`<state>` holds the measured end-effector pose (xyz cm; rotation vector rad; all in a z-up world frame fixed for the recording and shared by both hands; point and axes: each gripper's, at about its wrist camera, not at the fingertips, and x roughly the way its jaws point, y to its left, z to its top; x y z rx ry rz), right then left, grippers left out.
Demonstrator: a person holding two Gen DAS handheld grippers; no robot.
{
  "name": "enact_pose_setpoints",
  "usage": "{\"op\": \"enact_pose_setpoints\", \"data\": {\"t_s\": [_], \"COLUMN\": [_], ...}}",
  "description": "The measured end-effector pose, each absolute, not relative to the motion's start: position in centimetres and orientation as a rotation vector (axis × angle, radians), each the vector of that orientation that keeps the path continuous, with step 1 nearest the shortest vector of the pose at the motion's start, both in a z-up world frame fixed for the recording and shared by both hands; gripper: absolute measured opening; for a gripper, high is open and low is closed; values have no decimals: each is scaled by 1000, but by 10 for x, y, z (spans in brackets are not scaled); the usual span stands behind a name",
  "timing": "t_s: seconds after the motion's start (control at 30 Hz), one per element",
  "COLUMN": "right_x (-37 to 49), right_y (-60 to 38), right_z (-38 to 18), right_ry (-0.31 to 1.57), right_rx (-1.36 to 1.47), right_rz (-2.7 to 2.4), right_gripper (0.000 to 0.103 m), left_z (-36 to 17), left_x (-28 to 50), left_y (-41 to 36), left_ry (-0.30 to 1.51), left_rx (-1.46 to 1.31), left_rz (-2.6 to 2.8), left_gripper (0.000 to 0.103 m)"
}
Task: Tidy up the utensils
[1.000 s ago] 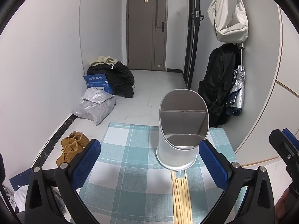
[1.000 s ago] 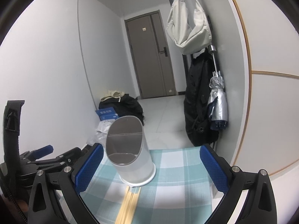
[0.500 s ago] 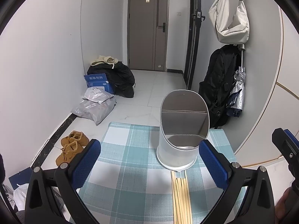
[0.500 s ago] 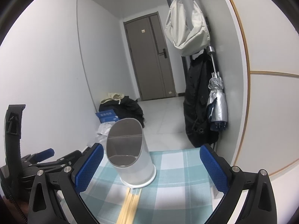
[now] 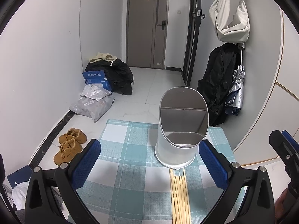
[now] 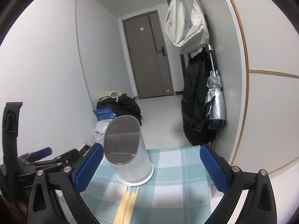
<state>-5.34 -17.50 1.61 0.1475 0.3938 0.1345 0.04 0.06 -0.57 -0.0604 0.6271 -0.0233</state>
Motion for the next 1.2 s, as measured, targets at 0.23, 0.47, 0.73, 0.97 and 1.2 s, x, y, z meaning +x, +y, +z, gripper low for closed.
{"op": "enact_pose_setpoints", "data": {"t_s": [0.23, 0.47, 0.73, 0.97, 1.2], "right_x": [-46, -13, 13, 23, 21], "right_y": [-167, -153, -128, -105, -93], "right_z": [7, -38, -102, -134, -140], "right_ry": [446, 713, 975, 1071, 1120], "right_rx": [127, 87, 0, -105, -188], "right_rz": [167, 215, 251, 234, 218], "right_gripper": [103, 93, 69, 53, 46], "left_z": [-10, -22, -35, -45, -49], "left_x": [7, 21, 36, 43, 45], "left_y": [7, 25, 52, 67, 79], "left_ry": [674, 730, 802, 871, 923], "left_rx": [-70, -81, -114, -125, -161], "left_rz": [-25, 27, 51, 52, 54], "left_gripper": [102, 102, 102, 102, 102]}}
